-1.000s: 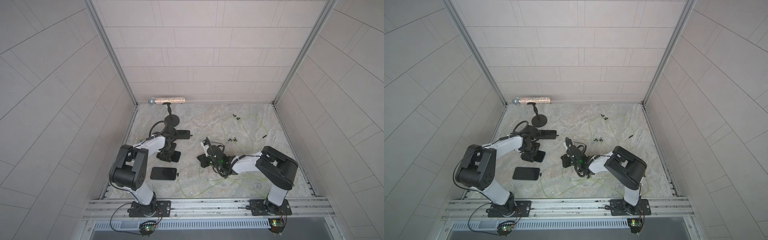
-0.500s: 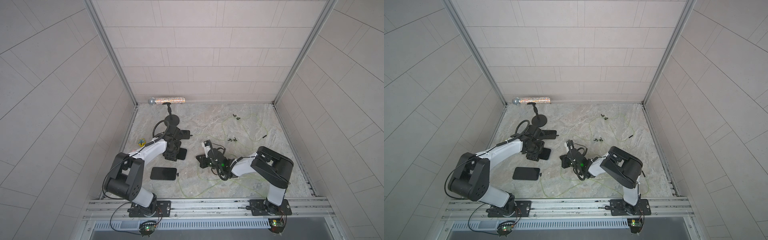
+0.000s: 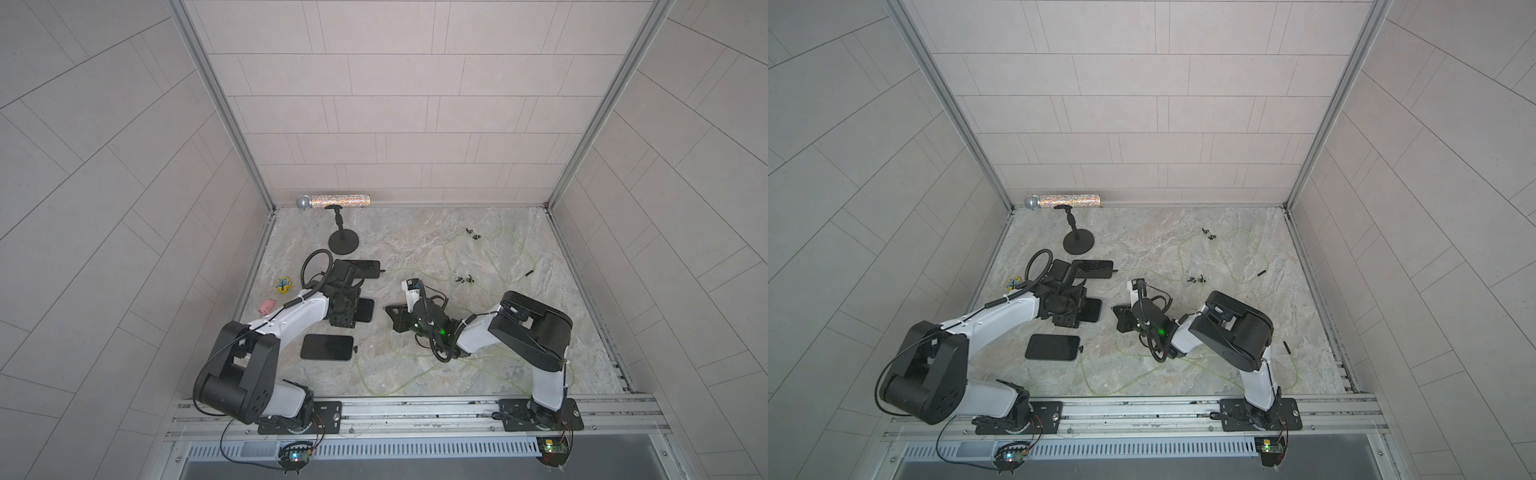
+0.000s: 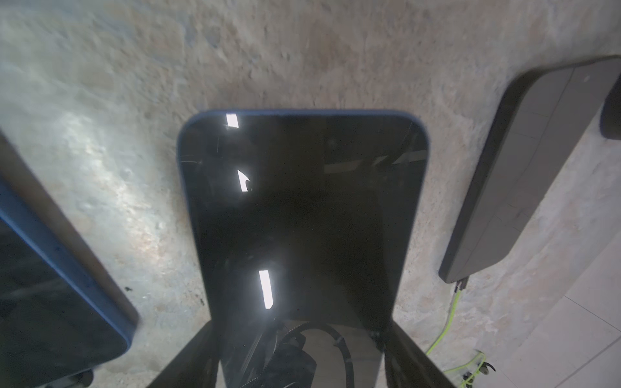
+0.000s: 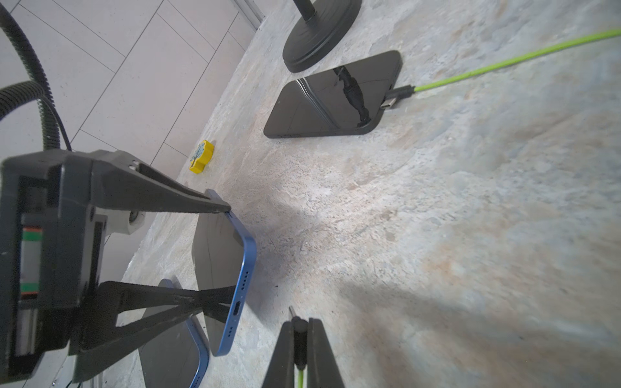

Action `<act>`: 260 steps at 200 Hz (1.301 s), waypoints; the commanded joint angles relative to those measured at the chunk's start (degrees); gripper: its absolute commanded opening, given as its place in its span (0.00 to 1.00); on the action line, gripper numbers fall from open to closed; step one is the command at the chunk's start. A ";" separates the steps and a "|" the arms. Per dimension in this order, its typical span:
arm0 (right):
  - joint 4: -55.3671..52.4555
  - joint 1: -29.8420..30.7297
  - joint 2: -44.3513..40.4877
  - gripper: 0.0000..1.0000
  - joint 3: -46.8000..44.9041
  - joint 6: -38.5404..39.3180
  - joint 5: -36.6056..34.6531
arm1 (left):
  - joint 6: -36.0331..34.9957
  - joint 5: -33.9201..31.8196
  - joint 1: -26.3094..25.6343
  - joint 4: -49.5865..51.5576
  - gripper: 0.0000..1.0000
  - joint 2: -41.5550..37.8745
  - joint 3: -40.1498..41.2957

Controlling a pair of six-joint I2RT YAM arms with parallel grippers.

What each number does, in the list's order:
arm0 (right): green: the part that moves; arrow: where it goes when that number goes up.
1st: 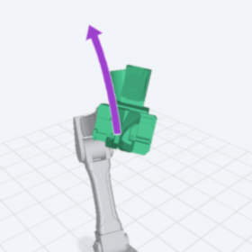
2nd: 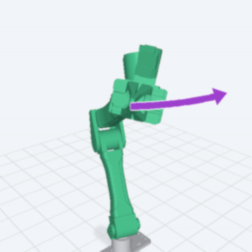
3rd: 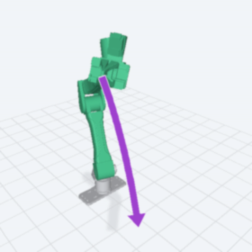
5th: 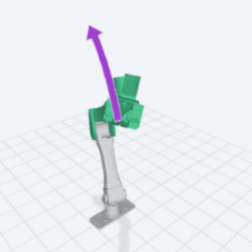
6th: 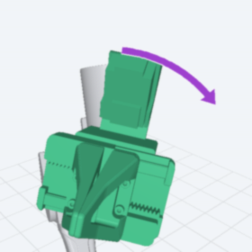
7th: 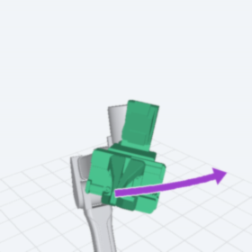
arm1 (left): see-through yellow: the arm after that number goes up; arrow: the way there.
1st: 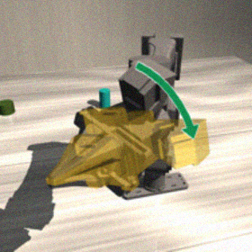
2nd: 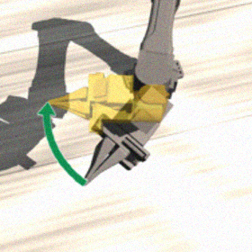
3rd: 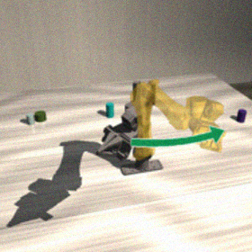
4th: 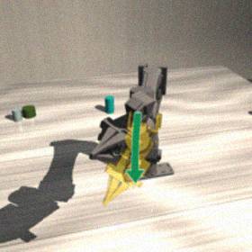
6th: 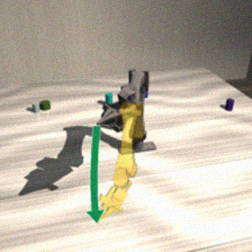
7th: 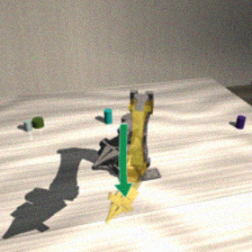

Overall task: Plug wired earphones into phones
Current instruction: Insert the wired earphone into the phone.

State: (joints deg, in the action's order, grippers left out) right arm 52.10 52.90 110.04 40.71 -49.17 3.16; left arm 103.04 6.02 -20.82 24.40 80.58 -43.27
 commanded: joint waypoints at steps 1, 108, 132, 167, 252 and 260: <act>0.97 0.82 -0.74 0.00 1.21 -0.45 -0.25 | 2.71 -1.52 -0.97 -4.30 0.61 -1.82 1.33; -1.79 1.50 -1.48 0.00 2.35 1.26 -0.39 | 6.94 -4.01 -3.69 -9.28 0.60 -3.49 4.96; -1.82 1.54 -1.41 0.00 2.45 1.18 -0.19 | 7.21 -3.92 -4.21 -9.64 0.60 -3.41 5.15; -1.99 1.51 -1.45 0.00 2.62 1.23 -0.13 | 7.57 -4.19 -4.82 -10.17 0.59 -3.40 5.10; -1.87 1.57 -1.64 0.00 2.54 1.44 0.09 | 7.35 -5.24 -5.71 -9.73 0.58 -3.54 5.51; -1.89 1.55 -1.67 0.00 2.53 1.44 0.09 | 7.35 -5.32 -5.72 -9.65 0.58 -3.43 5.48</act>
State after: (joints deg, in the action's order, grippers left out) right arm 49.74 54.22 110.02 42.44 -48.21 3.33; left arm 110.15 1.72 -26.04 15.64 78.39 -38.11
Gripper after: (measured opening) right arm 0.077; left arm 0.734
